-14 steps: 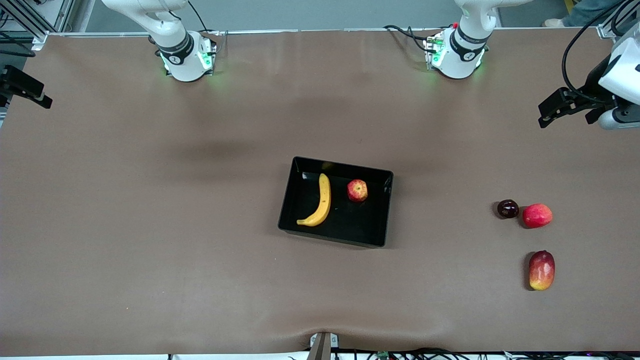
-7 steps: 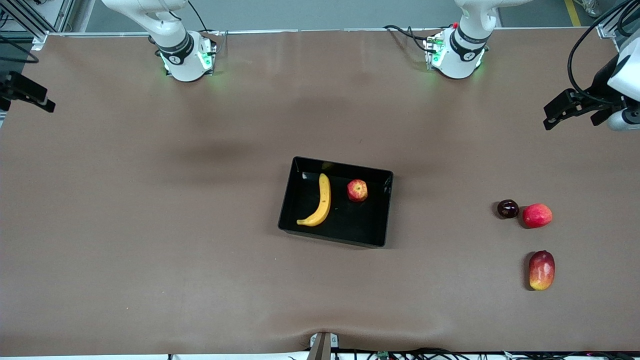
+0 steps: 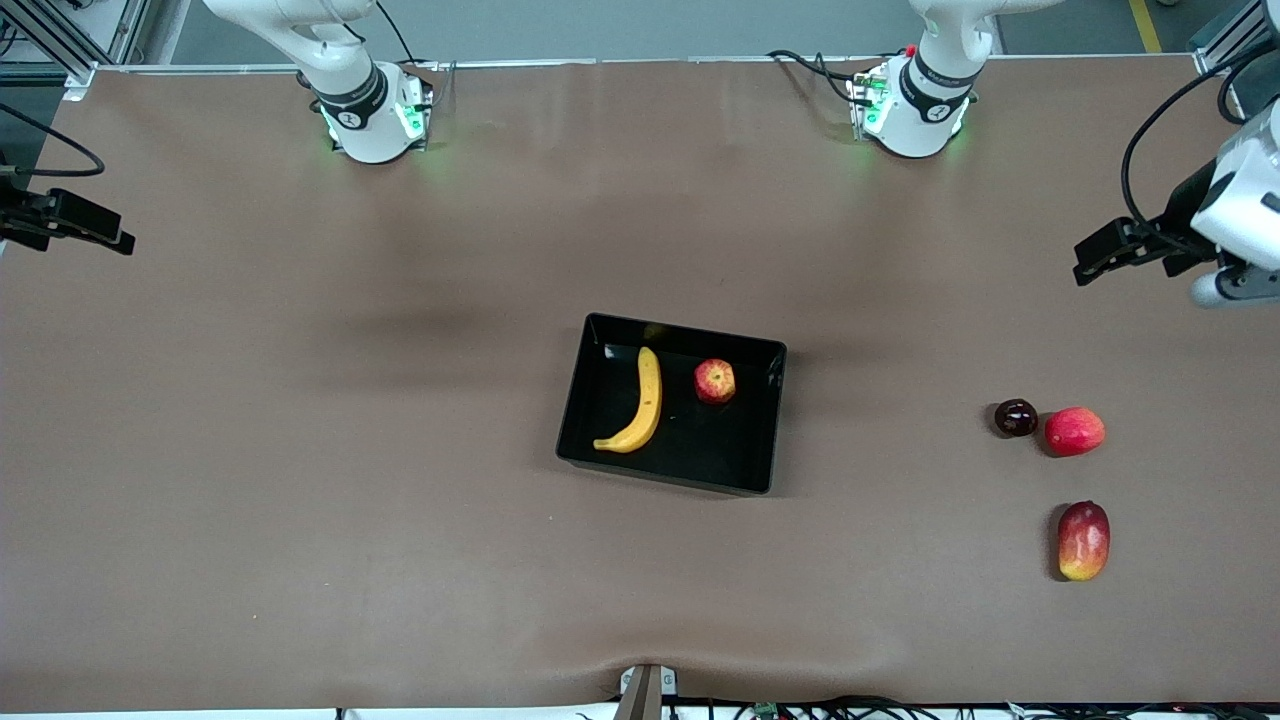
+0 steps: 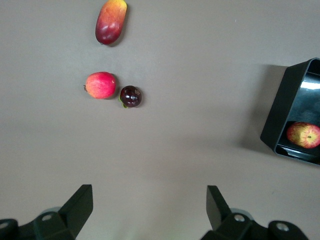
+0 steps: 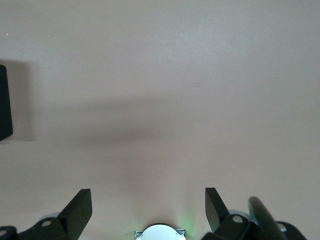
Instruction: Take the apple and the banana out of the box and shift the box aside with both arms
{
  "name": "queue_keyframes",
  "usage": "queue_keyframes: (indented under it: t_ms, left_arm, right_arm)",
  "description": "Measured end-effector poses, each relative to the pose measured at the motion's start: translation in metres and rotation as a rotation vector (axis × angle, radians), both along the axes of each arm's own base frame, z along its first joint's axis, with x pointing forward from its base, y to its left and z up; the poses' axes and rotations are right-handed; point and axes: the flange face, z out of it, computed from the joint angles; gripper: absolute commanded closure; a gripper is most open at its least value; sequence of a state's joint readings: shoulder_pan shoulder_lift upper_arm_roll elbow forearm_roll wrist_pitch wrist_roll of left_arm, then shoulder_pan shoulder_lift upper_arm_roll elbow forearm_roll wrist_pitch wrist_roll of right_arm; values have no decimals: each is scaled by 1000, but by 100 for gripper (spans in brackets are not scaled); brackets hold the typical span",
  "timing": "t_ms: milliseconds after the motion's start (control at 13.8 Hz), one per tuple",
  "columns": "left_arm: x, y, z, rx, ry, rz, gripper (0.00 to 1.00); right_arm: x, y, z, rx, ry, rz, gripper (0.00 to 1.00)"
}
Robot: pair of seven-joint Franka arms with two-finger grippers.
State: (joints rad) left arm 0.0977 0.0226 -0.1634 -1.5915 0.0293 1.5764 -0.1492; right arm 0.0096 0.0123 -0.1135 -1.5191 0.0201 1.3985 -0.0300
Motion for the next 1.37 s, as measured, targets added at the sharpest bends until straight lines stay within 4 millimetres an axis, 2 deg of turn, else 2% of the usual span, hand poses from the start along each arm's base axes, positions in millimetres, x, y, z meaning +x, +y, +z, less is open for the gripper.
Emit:
queue_keyframes:
  t_ms: [434,723,940,1157,1373]
  left_arm:
    - [22,1,-32,-10,10,0,0]
    - [36,2,-64,-16,27,-1,0]
    - [39,0,-86,-18,28,-4,0]
    - [40,0,-118,-20,15,-6,0]
    - [38,-1,-161,-25,-24,-9,0]
  right_arm:
    - [0,-1,1,0,-1,-2,0]
    - [0,-1,-2,0,8,-3,0]
    - [2,-1,-5,0,15,-3,0]
    - [3,-1,-6,0,17,-3,0]
    - [3,-1,-7,1,21,-3,0]
